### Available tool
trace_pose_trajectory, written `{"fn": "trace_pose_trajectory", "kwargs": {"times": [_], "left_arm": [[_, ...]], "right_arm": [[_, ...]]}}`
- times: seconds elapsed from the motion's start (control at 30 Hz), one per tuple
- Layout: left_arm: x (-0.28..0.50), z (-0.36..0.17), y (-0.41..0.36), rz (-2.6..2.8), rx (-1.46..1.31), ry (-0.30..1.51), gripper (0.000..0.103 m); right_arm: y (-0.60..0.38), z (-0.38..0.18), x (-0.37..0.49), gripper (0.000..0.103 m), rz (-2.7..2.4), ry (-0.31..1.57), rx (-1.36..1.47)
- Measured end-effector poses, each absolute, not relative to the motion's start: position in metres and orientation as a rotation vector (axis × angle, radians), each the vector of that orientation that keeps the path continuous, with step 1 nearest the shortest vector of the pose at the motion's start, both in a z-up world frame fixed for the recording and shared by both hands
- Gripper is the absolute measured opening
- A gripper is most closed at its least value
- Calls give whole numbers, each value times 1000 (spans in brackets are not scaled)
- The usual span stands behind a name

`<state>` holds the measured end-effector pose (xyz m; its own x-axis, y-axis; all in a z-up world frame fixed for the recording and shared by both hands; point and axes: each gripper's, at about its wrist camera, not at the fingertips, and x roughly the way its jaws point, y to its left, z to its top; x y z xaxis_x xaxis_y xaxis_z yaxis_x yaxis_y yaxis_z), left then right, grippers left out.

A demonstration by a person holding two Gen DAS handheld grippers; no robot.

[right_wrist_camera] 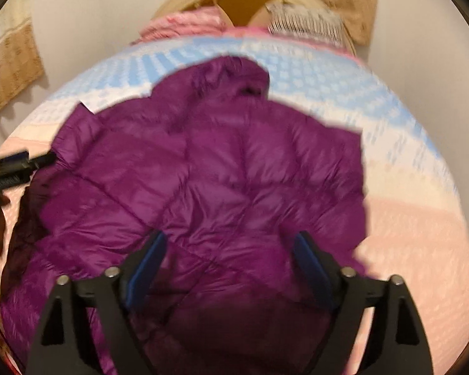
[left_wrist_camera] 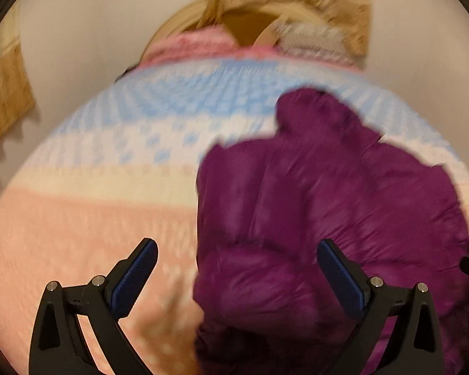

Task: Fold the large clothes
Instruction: 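Lift the held hem and fold it toward the hood with both grippers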

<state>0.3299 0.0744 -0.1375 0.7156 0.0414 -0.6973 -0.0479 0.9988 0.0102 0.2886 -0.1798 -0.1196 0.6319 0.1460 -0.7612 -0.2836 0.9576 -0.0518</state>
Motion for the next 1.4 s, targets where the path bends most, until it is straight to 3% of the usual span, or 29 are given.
{"fn": "trace_pose_trajectory", "kwargs": {"times": [0.2,0.4,0.73,0.97,1.0,1.03,1.07,1.1,1.13,1.17,1.4], "left_arm": [[393,-92,75,-31,-10,732,102],[499,-91,51,-55,28,788,102],[638,-139,30,-108,8,887,102],[683,-178,29,-152,-58,949,100],[686,-185,27,-156,-64,963,91],[688,-192,25,-175,-77,979,68],[691,-199,22,-212,-91,1001,53],[690,-201,17,-225,-68,1000,42],[686,-198,11,-248,-35,975,14],[684,-196,7,-284,-29,974,5],[645,-138,4,-326,3,840,3]], "right_arm": [[-196,-89,351,95,295,816,-141],[-210,-81,465,95,274,831,-13],[-199,-125,620,93,239,946,67],[-194,-166,674,89,200,1023,124],[-192,-174,679,84,209,1048,136],[-190,-179,681,71,215,1069,134],[-186,-181,682,64,216,1070,111],[-182,-178,680,37,231,1050,77],[-179,-177,678,11,280,1064,87],[-179,-174,676,11,288,1061,89],[-201,-120,623,7,293,893,75]]}}
